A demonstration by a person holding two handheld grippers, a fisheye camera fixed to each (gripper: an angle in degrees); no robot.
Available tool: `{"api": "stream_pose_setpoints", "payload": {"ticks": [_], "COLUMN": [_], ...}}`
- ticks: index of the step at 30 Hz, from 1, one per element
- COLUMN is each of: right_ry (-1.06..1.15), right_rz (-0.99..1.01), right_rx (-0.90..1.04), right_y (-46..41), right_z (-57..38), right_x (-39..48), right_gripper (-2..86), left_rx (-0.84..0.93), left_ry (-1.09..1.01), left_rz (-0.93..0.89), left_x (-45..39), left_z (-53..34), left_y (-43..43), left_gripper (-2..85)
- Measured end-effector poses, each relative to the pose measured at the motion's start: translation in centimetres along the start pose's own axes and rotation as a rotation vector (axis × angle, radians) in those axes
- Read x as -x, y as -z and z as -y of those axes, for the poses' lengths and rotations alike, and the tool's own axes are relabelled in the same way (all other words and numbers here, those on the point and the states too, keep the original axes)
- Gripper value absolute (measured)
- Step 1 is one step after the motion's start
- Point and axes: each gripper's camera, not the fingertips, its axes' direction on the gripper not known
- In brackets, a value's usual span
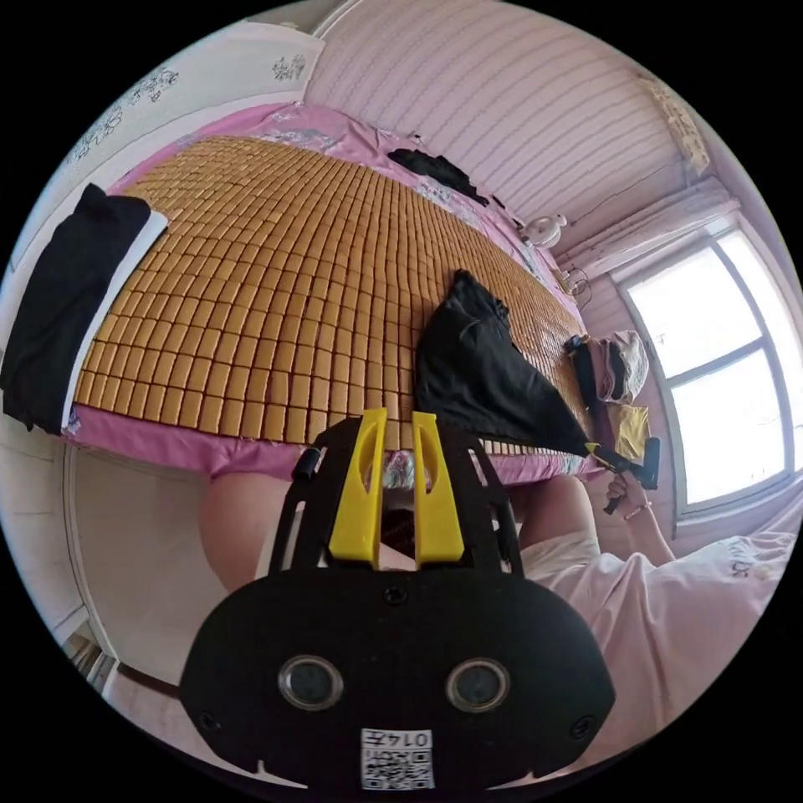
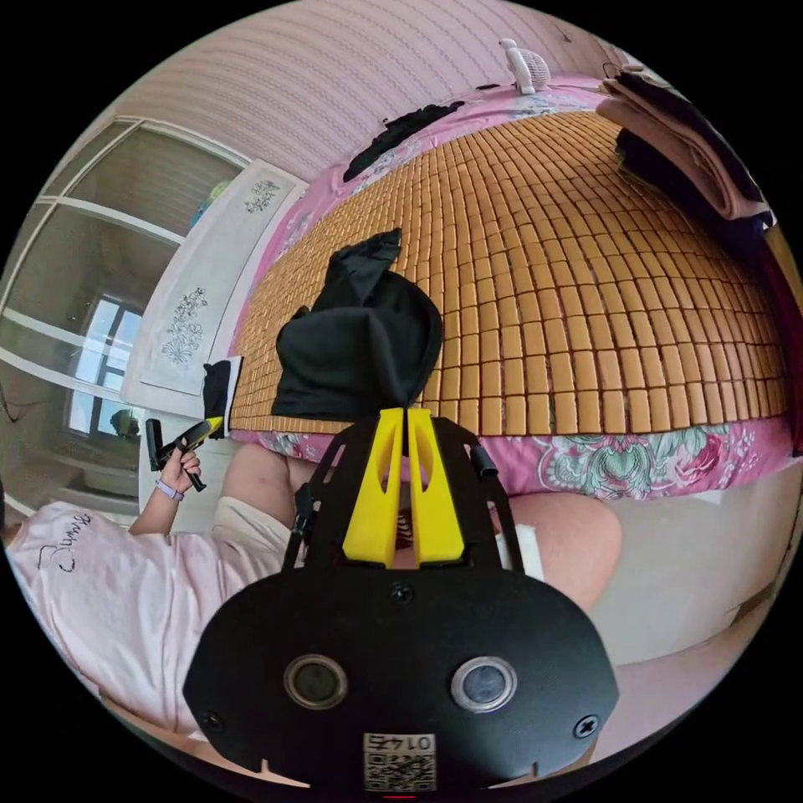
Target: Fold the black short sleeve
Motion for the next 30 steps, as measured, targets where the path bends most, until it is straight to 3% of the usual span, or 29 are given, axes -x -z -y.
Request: {"api": "stream_pose_setpoints", "payload": {"ticks": [3, 11, 13, 15, 18, 21, 26, 30], "right_ry": [-0.021, -0.026, -0.037, -0.035, 0.001, 0.040, 0.249, 0.480], "right_rz": [0.003, 0.010, 0.026, 0.045, 0.073, 0.150, 0.295, 0.502], "right_rx": [0.015, 0.015, 0.005, -0.021, -0.110, -0.236, -0.531, -0.731], "right_y": [-0.7, -0.2, 0.2, 0.9, 3.3, 7.4, 17.6, 27.0], "right_z": [-0.4, -1.4, -1.9, -2.2, -2.4, -1.6, 0.0, 0.2], "right_x": [1.1, 5.0, 6.1, 7.1, 9.3, 12.0, 20.5, 28.8], "right_gripper": [0.2, 0.1, 0.2, 0.2, 0.2, 0.1, 0.1, 0.1], "left_rx": [0.059, 0.199, 0.269, 0.267, 0.306, 0.170, -0.338, -0.664], "left_ry": [-0.051, -0.276, -0.250, -0.262, -0.269, -0.298, -0.306, -0.425], "left_rz": [0.002, 0.216, 0.214, 0.275, 0.227, 0.150, -0.113, -0.166], "left_x": [-1.6, -9.2, -9.5, -10.0, -10.5, -11.7, -15.1, -18.7], "left_z": [-1.0, 0.6, 0.7, 0.0, -1.0, -2.3, -4.5, -5.8], "left_y": [-0.7, -5.4, -6.6, -6.4, -4.3, 2.1, 22.4, 36.4], "left_gripper": [6.8, 10.0, 8.6, 1.1, -0.5, -0.9, -1.0, -1.0]}}
